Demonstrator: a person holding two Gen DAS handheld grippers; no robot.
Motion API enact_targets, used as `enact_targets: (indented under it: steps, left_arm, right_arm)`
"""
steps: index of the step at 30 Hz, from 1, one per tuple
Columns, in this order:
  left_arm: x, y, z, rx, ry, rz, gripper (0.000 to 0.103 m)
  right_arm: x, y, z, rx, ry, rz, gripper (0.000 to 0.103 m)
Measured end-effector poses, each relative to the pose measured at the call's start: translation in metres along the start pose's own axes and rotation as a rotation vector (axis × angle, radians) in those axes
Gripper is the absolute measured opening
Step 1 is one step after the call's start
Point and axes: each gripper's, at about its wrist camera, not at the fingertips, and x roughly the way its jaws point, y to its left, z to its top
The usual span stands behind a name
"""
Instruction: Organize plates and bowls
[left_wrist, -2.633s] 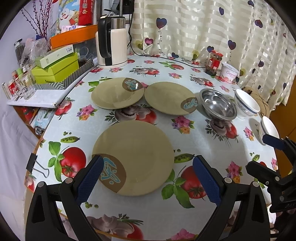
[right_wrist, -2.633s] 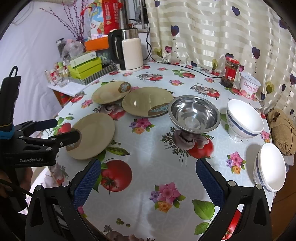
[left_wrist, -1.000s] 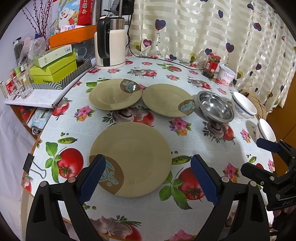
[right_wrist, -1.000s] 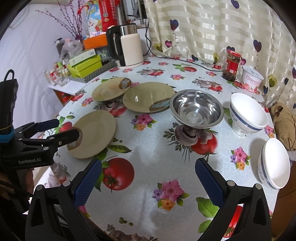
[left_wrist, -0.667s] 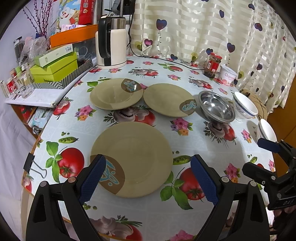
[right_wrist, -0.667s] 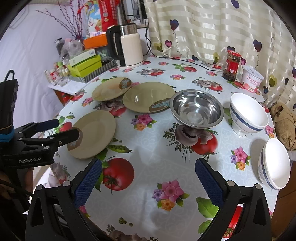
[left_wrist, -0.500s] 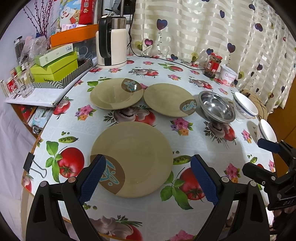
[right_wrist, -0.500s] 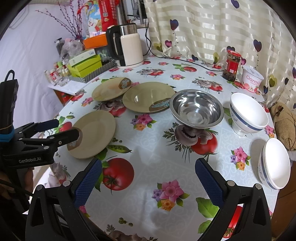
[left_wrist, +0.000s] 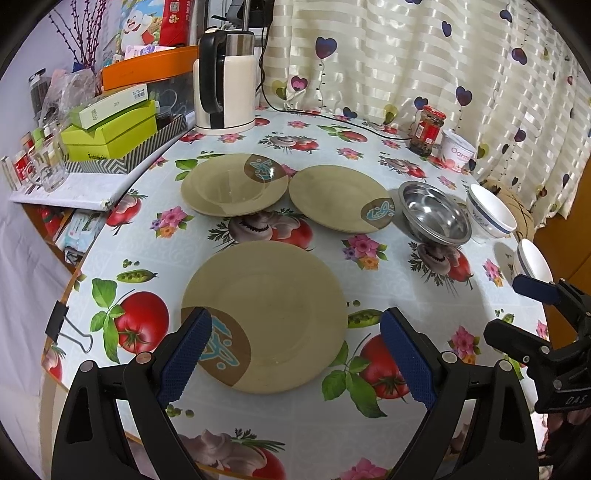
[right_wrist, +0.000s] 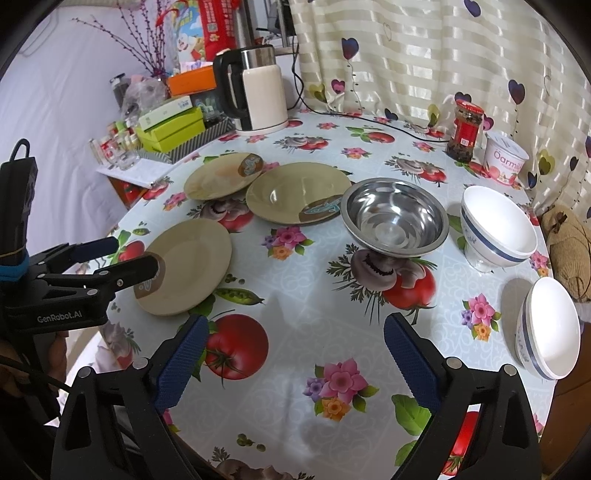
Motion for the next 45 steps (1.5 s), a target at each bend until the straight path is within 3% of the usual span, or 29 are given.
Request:
enact_targets:
  steps: [23,37,45]
  left_arm:
    - [0.011,0.026,0.013,-0.062,-0.001,0.027,0.093]
    - [0.023,0.05,0.028,-0.106,-0.008,0.045,0.093]
    - [0.033,0.069,0.039,-0.141,-0.002,0.057,0.086]
  right_arm:
    - [0.008,-0.004,0.025,0.017,-0.012,0.042,0.096]
    - [0.025,0.016,0.052,-0.056,0.01,0.066,0.096]
    - [0.047,0.025,0.076,-0.088,0.031,0.086,0.087]
